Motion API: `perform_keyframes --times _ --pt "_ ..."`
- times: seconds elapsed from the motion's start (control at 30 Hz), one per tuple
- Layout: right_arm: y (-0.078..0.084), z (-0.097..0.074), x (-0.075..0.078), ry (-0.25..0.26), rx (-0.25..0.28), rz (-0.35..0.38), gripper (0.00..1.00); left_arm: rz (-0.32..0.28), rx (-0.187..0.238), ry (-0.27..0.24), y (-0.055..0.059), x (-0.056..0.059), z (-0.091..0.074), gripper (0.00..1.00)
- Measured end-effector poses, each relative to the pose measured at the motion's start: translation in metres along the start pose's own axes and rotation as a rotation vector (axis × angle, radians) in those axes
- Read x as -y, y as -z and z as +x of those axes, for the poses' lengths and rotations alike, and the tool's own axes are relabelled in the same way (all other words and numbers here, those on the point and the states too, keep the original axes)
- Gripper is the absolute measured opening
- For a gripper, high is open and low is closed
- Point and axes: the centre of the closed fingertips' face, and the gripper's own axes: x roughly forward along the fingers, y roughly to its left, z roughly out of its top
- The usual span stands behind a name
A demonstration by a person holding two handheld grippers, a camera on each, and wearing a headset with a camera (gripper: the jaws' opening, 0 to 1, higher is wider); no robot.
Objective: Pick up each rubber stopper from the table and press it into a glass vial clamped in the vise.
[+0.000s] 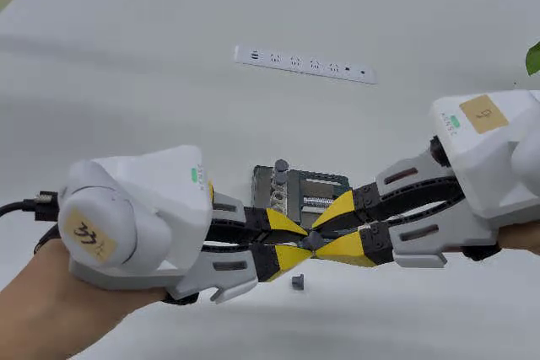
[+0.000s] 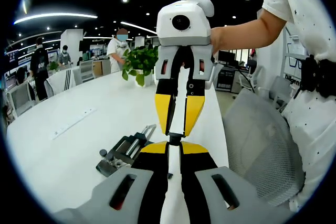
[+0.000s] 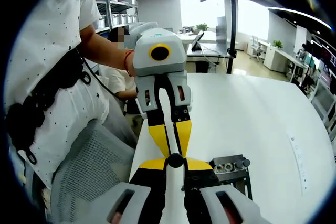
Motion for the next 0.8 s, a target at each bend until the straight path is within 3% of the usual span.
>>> perform_keyframes --times 0.5,0.8 --pt "0.0000 0.0001 -0.0006 0.001 0.011 -0.021 0.06 -0.028 -0.035 0.004 0.0002 0.0003 -0.0010 0.04" --pt "-0.0066 -0.0043 0.0000 -0.033 0.109 0.028 0.06 -0.068 -0.064 0.011 -0.0053 -0.0010 -0.0061 0.04"
